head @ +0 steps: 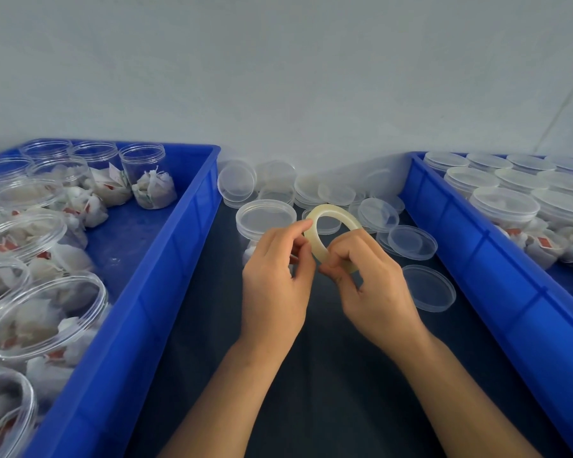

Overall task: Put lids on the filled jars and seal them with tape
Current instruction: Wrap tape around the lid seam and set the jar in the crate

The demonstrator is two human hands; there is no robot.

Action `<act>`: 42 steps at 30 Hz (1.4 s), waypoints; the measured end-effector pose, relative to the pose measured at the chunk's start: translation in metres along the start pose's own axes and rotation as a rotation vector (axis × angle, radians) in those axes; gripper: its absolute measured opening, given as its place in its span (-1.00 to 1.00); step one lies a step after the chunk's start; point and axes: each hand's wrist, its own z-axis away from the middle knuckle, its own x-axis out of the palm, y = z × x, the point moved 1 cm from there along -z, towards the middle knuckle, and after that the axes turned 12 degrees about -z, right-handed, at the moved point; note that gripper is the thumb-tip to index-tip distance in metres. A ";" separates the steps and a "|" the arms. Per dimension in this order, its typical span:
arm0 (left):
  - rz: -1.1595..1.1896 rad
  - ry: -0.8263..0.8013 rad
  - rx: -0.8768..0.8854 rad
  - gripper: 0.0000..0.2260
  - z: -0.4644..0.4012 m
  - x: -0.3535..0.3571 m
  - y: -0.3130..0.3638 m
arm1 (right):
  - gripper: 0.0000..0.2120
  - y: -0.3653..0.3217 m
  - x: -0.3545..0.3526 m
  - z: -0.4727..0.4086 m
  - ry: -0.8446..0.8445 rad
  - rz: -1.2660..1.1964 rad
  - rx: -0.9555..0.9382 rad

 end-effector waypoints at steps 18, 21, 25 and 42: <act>0.004 -0.071 -0.067 -0.78 0.001 -0.002 0.002 | -0.77 0.000 0.004 0.002 -0.009 -0.045 -0.024; -0.001 -0.075 -0.065 -0.79 0.002 -0.002 0.003 | -0.74 0.001 0.006 0.002 0.003 -0.032 -0.002; -0.013 -0.045 -0.027 -0.79 0.001 -0.002 0.003 | -0.73 0.004 0.003 0.001 0.055 0.010 -0.006; -0.024 0.016 0.076 -0.89 -0.001 -0.003 -0.004 | -0.77 0.005 -0.001 0.001 0.052 0.031 -0.065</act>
